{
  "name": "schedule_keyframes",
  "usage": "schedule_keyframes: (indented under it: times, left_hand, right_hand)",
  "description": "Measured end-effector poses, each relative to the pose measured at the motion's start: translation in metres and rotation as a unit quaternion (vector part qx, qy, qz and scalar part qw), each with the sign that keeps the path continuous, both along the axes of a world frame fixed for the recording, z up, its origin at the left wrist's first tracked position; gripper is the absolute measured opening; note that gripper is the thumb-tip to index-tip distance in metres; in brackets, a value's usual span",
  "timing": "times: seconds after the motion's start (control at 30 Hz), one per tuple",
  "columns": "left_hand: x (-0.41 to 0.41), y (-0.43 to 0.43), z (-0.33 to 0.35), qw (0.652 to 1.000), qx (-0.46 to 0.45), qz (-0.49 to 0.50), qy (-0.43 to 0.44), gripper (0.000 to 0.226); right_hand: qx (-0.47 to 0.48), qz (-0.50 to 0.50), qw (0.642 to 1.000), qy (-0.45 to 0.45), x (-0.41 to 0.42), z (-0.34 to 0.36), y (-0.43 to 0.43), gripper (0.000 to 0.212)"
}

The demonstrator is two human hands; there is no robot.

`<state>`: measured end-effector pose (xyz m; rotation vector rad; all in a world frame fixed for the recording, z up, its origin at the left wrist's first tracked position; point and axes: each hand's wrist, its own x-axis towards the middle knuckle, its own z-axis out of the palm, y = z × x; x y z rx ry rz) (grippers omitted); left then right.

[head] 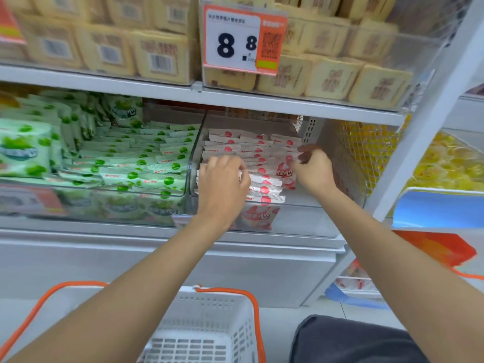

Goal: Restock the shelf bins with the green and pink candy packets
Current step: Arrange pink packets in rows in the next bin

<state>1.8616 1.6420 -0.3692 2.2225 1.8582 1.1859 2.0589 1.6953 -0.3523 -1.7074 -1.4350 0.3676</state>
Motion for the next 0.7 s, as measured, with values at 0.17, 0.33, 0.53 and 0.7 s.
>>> schedule_keyframes:
  times: [0.17,0.33,0.53,0.7]
  left_hand:
    - [-0.022,-0.055,-0.022,0.983,-0.101,-0.006,-0.153,0.015]
    - [-0.089,-0.105,-0.062,0.968,-0.219,0.03,-0.114,0.014]
    - [-0.179,-0.113,-0.126,0.901,-0.433,0.032,-0.005,0.017]
    - [-0.238,-0.154,-0.199,0.823,-0.519,0.028,0.229,0.039]
  right_hand:
    - [0.094,0.114,0.988,-0.035,-0.066,-0.004,-0.085,0.015]
    - [-0.049,0.26,0.963,-0.053,-0.13,-0.059,-0.143,0.018]
    - [-0.283,0.444,0.799,-0.291,-0.15,-0.126,-0.182,0.018]
    - [-0.29,0.467,0.741,-0.386,-0.153,-0.142,-0.189,0.029]
